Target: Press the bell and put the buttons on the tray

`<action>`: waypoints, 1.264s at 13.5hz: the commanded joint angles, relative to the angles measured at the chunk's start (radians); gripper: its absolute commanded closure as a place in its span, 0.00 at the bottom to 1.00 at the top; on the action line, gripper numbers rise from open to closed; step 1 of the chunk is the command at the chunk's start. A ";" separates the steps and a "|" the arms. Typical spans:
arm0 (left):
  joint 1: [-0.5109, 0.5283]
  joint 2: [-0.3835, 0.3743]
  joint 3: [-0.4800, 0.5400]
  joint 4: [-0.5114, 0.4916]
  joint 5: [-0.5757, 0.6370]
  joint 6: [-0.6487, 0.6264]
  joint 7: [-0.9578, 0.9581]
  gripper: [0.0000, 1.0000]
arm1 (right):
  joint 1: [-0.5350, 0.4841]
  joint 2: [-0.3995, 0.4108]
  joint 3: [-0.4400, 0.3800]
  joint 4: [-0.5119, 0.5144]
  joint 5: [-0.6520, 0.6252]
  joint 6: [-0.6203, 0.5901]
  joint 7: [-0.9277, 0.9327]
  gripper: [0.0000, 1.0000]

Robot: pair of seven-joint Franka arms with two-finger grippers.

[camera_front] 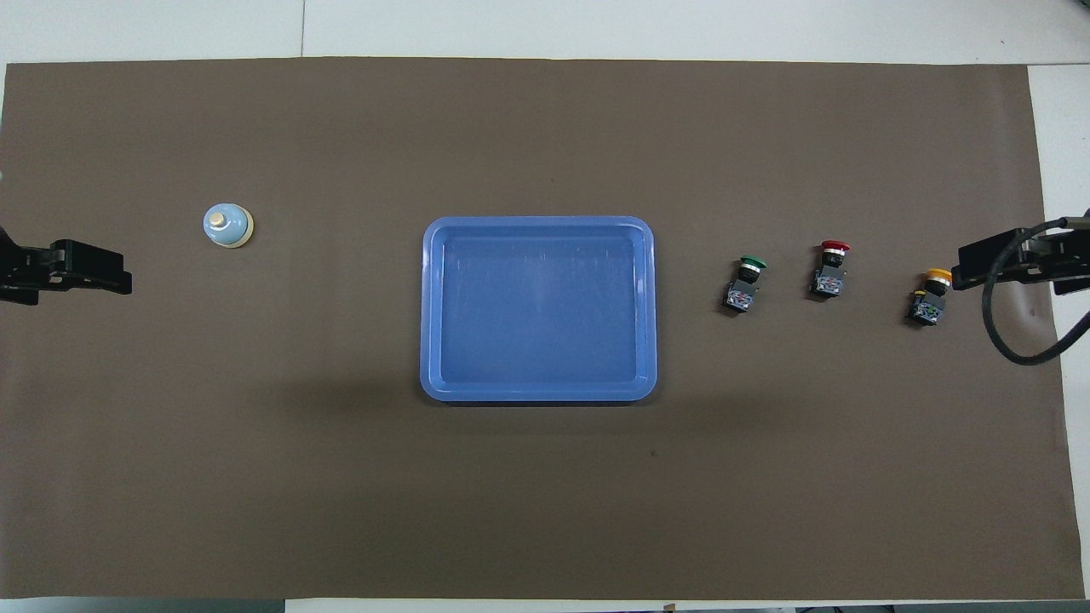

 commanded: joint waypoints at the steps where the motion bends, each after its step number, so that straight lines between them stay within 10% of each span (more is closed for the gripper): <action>1: 0.000 -0.011 0.005 -0.002 -0.007 -0.018 0.004 0.00 | -0.016 -0.020 0.011 -0.020 -0.002 -0.003 -0.009 0.00; 6: 0.000 -0.011 0.003 -0.007 -0.007 0.013 0.004 0.00 | -0.016 -0.020 0.011 -0.020 -0.002 -0.003 -0.009 0.00; 9: 0.003 0.039 0.005 -0.014 -0.007 0.094 -0.005 1.00 | -0.016 -0.020 0.011 -0.020 -0.002 -0.003 -0.009 0.00; 17: 0.023 0.413 0.008 0.050 0.000 0.487 -0.006 1.00 | -0.016 -0.020 0.011 -0.020 -0.002 -0.003 -0.009 0.00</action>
